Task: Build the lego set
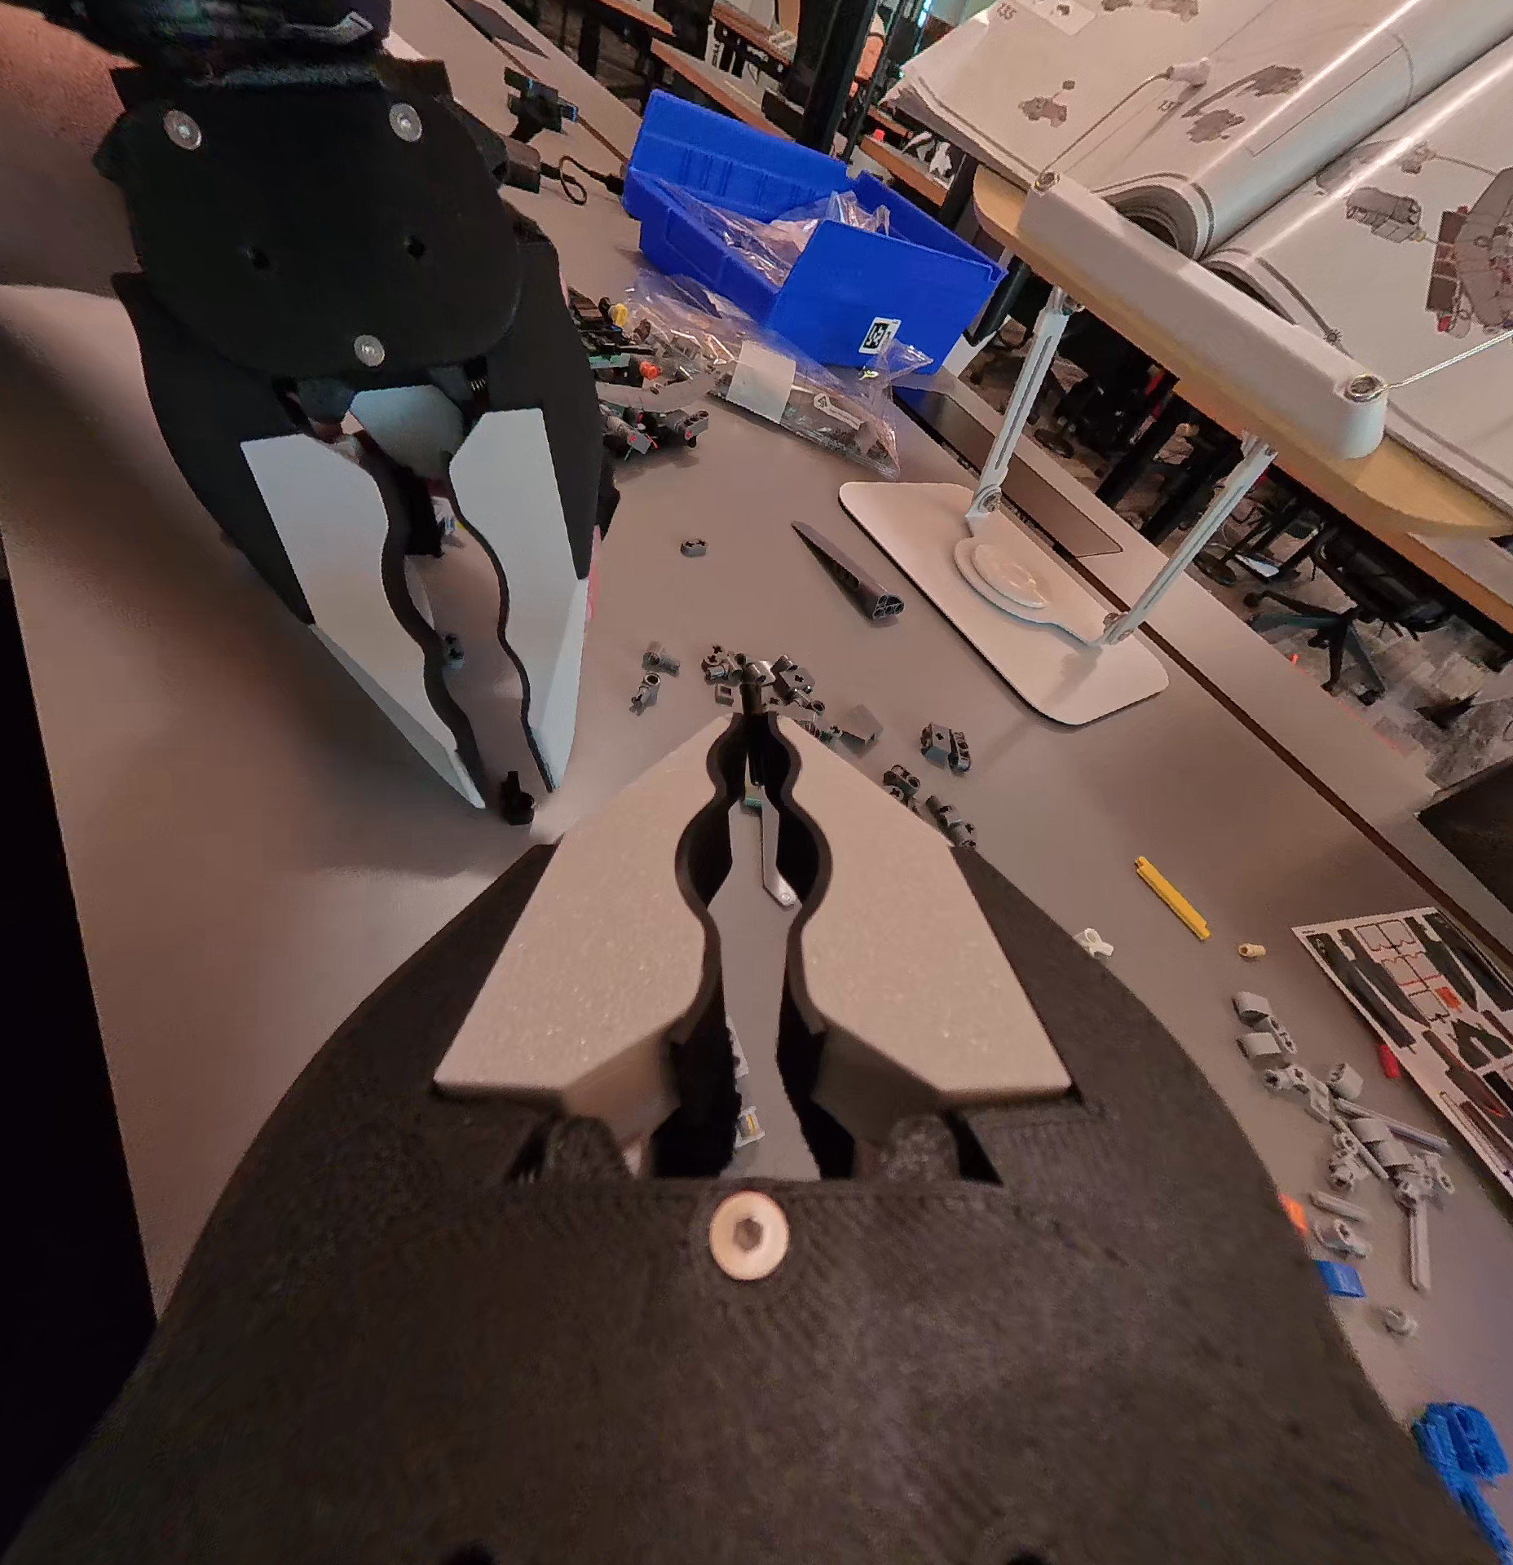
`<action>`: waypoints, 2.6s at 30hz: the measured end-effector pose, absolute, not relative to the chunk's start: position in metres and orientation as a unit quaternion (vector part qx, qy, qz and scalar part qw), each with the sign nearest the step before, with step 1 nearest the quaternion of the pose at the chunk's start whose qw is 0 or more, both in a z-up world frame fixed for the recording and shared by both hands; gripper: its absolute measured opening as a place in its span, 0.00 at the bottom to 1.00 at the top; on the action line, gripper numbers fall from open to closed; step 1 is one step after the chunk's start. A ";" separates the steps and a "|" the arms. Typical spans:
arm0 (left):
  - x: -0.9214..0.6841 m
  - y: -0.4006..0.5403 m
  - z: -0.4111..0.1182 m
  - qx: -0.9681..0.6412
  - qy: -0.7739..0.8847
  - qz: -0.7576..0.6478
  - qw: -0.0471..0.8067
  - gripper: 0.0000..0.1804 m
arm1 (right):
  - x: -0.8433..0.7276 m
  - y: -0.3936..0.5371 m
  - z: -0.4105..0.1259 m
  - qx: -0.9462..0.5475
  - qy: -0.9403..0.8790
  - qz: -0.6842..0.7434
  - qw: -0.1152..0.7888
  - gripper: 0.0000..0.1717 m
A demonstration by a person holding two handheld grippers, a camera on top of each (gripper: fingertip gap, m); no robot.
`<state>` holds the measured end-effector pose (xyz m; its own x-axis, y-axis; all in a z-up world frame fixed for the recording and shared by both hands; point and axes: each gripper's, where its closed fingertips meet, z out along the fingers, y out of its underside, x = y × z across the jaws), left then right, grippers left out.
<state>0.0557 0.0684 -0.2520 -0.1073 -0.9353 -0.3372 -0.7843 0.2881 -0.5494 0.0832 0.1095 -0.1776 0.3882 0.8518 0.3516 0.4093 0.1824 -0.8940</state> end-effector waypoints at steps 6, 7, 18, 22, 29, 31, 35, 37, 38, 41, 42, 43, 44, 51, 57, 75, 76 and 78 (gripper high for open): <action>0.058 0.071 -0.255 -0.589 0.741 -0.095 0.310 0.07 | 0.084 0.106 -0.179 -0.607 -0.519 0.201 0.567 0.00; 0.057 0.071 -0.255 -0.591 0.741 -0.095 0.306 0.07 | 0.084 0.106 -0.179 -0.607 -0.519 0.202 0.568 0.00; 0.054 0.072 -0.264 -0.604 0.746 -0.069 0.271 0.04 | 0.086 0.100 -0.186 -0.608 -0.529 0.209 0.555 0.00; 0.053 0.071 -0.264 -0.611 0.740 -0.073 0.272 0.04 | 0.082 0.090 -0.204 -0.611 -0.571 0.202 0.510 0.00; 0.050 0.080 -0.255 -0.659 0.678 -0.110 0.306 0.04 | 0.075 0.076 -0.247 -0.624 -0.642 0.174 0.410 0.00; 0.048 0.082 -0.253 -0.679 0.653 -0.135 0.307 0.03 | 0.073 0.074 -0.252 -0.621 -0.655 0.164 0.398 0.00; 0.045 0.082 -0.255 -0.700 0.626 -0.166 0.301 0.04 | 0.070 0.072 -0.254 -0.623 -0.659 0.165 0.388 0.01; 0.044 0.084 -0.255 -0.703 0.620 -0.167 0.306 0.04 | 0.069 0.072 -0.258 -0.627 -0.660 0.164 0.381 0.04; 0.044 0.084 -0.255 -0.704 0.618 -0.169 0.306 0.04 | 0.069 0.072 -0.260 -0.628 -0.660 0.162 0.379 0.06; 0.044 0.089 -0.254 -0.715 0.600 -0.177 0.312 0.04 | 0.069 0.075 -0.258 -0.634 -0.649 0.157 0.389 0.10; 0.045 0.090 -0.252 -0.719 0.590 -0.187 0.315 0.04 | 0.069 0.078 -0.253 -0.636 -0.639 0.153 0.404 0.10; 0.048 0.093 -0.247 -0.724 0.573 -0.202 0.327 0.04 | 0.067 0.080 -0.246 -0.637 -0.628 0.156 0.418 0.11; 0.050 0.097 -0.240 -0.728 0.552 -0.220 0.342 0.04 | 0.065 0.080 -0.239 -0.641 -0.612 0.165 0.433 0.11; 0.055 0.124 -0.171 -0.719 0.367 -0.386 0.448 0.04 | 0.053 0.103 -0.180 -0.654 -0.436 0.203 0.584 0.11; 0.051 0.132 -0.141 -0.695 0.263 -0.458 0.489 0.03 | 0.043 0.117 -0.156 -0.646 -0.390 0.175 0.632 0.07; 0.054 0.133 -0.127 -0.667 0.270 -0.375 0.585 0.03 | 0.038 0.130 -0.139 -0.670 -0.288 0.300 0.615 0.03; 0.054 0.133 -0.128 -0.667 0.271 -0.373 0.585 0.03 | 0.038 0.130 -0.140 -0.671 -0.293 0.299 0.612 0.02; 0.053 0.132 -0.130 -0.669 0.279 -0.370 0.581 0.03 | 0.039 0.129 -0.142 -0.671 -0.304 0.299 0.606 0.02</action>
